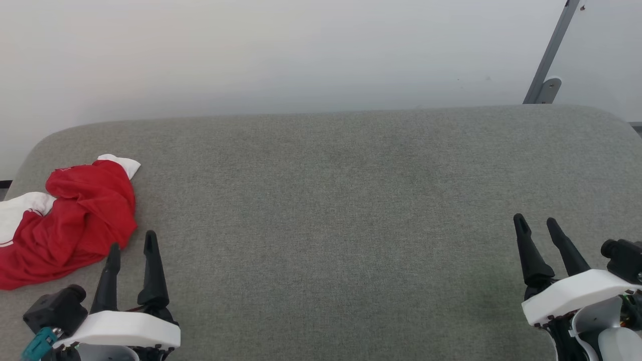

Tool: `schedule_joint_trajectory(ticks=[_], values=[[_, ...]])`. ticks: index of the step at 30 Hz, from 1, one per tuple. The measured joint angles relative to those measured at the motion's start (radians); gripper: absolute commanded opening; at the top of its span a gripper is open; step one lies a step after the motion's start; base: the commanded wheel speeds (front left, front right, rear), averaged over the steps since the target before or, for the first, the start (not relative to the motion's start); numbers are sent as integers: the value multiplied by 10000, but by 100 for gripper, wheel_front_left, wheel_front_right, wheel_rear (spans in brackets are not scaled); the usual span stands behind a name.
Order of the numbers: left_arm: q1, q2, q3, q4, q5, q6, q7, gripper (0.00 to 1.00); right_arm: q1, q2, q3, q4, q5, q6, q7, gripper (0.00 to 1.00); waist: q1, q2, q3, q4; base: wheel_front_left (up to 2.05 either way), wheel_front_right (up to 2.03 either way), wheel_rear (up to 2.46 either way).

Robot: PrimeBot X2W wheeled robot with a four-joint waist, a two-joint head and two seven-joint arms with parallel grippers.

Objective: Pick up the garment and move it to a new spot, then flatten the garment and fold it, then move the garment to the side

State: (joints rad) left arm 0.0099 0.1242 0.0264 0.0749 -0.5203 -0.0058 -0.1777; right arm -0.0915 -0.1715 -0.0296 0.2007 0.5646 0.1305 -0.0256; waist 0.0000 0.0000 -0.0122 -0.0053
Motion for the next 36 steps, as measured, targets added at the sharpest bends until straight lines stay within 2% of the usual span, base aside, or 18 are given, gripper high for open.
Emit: schedule_joint_trajectory(ticks=[36], values=[[106,-96,105,-161,2878,-470,-715,100,-67,-328,201,-151,-2556,2,-378,100,0,0,-68,-54,0,0,0]])
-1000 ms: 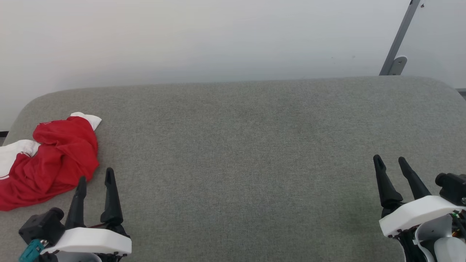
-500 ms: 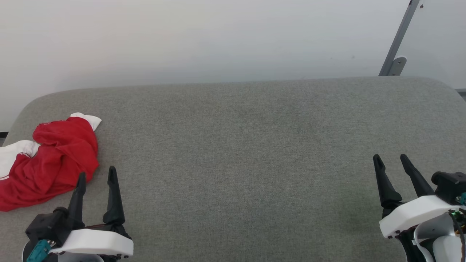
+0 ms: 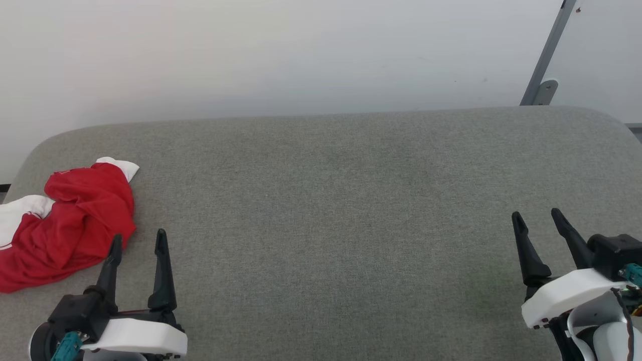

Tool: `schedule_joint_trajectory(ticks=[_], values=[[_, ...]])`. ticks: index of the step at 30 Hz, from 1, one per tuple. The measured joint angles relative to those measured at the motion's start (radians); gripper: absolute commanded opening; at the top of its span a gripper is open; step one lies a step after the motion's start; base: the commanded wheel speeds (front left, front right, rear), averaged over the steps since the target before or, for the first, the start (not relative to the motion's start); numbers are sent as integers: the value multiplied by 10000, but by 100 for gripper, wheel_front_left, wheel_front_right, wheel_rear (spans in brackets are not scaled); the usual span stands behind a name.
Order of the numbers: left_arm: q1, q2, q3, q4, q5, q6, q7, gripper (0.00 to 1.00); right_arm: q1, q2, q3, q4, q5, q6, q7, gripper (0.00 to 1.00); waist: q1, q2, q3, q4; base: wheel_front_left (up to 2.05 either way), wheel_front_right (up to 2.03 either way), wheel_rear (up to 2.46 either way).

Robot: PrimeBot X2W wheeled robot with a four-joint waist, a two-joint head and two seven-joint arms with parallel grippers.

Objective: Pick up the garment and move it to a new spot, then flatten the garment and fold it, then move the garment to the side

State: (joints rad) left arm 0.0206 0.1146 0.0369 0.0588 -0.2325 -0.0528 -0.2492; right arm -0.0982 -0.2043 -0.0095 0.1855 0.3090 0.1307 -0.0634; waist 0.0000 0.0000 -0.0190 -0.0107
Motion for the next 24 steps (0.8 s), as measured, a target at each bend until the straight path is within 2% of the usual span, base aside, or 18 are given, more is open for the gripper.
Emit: schedule_joint_trajectory(ticks=[7,24], values=[[-2,-8,-4,19,453,-92,-123,100,-46,-84,31,-81,-470,0,-75,100,0,0,-17,-2,0,0,0],[-172,-44,25,639,272,-309,-123,100,-49,-192,224,-113,-516,0,-88,100,0,0,-37,130,0,0,0]])
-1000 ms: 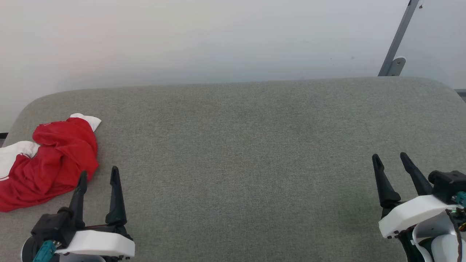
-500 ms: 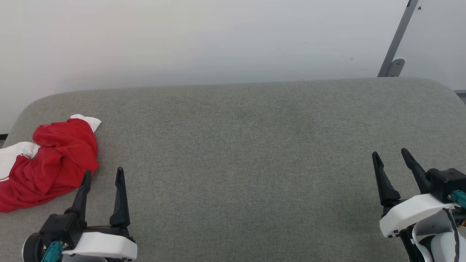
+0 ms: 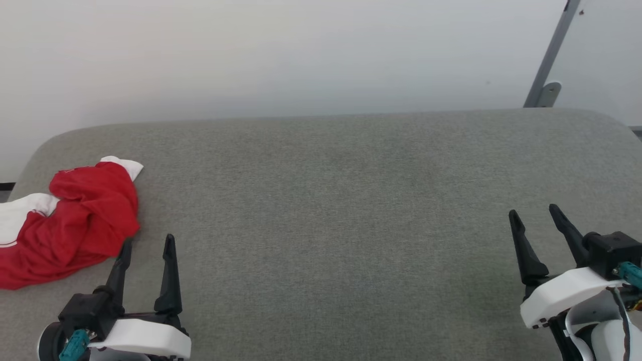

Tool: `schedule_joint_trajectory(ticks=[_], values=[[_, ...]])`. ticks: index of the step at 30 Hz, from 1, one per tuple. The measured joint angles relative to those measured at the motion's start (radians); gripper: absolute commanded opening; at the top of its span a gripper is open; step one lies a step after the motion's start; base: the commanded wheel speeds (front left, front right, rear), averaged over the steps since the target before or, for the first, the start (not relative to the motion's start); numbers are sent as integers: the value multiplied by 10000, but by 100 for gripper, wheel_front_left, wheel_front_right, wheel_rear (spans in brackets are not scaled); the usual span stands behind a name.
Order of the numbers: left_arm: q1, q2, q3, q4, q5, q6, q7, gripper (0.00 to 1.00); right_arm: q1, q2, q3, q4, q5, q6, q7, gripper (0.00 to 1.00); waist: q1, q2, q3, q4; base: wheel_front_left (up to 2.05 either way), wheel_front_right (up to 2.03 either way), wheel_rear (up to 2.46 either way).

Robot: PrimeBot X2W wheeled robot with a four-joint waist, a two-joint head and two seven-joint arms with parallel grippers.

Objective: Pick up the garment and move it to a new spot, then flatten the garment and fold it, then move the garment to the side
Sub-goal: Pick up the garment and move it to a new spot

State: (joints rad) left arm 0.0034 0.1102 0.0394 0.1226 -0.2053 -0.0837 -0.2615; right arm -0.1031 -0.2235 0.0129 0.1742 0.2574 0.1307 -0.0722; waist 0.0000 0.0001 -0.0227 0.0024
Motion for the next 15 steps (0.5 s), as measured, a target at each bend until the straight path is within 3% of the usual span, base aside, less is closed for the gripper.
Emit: schedule_joint_trajectory(ticks=[15], values=[[-209,221,299,384,-238,366,238,100,-312,-387,1363,-86,497,0,196,100,0,0,-43,1515,0,0,0]])
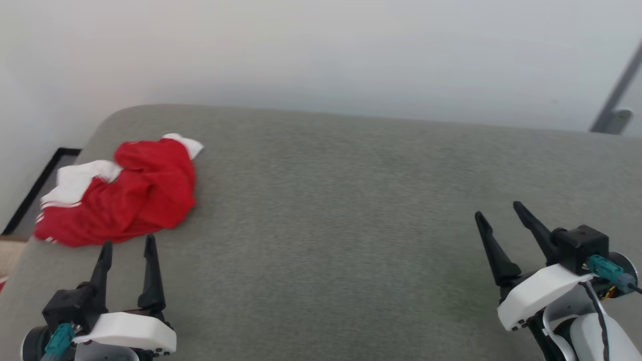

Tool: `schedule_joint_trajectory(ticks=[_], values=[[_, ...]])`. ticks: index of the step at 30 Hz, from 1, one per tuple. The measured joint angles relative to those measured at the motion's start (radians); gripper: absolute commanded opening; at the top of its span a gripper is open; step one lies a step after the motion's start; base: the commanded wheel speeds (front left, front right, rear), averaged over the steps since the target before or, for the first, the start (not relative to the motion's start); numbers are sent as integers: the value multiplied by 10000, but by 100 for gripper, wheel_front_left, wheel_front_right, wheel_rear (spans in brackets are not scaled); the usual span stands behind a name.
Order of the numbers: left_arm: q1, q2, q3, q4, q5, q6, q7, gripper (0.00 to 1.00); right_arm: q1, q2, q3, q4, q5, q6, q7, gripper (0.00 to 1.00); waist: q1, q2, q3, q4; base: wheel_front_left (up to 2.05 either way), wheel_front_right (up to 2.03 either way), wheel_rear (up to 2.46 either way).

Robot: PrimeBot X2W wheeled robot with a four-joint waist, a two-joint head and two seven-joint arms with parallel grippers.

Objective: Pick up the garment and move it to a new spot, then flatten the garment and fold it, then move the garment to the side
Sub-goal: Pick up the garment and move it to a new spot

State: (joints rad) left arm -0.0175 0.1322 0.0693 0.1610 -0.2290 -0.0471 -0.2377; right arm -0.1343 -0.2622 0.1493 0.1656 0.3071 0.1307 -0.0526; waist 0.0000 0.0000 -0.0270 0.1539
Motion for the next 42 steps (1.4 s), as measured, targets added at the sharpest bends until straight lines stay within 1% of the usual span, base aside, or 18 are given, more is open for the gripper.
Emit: schedule_joint_trajectory(ticks=[10,18,27,30,34,38,42], values=[[7,10,194,-88,-128,378,100,100,-194,-134,458,-94,198,2,169,100,0,0,-13,1493,0,0,0],[1,-35,173,-188,-188,552,174,100,-360,-171,708,-267,249,2,268,100,0,0,138,2599,0,0,0],[-275,-184,15,-4,-362,548,163,100,-437,-219,621,-368,247,2,349,100,0,0,387,3398,0,0,0],[-519,-253,-111,167,-431,506,115,100,-453,-278,541,-476,215,2,391,100,0,0,548,3529,0,0,0],[-1222,-261,-351,535,-456,360,82,100,-630,-418,454,-692,205,2,500,100,-1,0,841,3507,0,0,0],[-2198,-130,-464,1133,-495,153,46,100,-786,-562,280,-951,194,2,625,100,0,0,1184,3299,0,0,0],[-3411,86,-510,1904,-529,-59,-6,100,-990,-765,121,-1267,192,0,800,100,0,0,1603,2945,0,0,0]])
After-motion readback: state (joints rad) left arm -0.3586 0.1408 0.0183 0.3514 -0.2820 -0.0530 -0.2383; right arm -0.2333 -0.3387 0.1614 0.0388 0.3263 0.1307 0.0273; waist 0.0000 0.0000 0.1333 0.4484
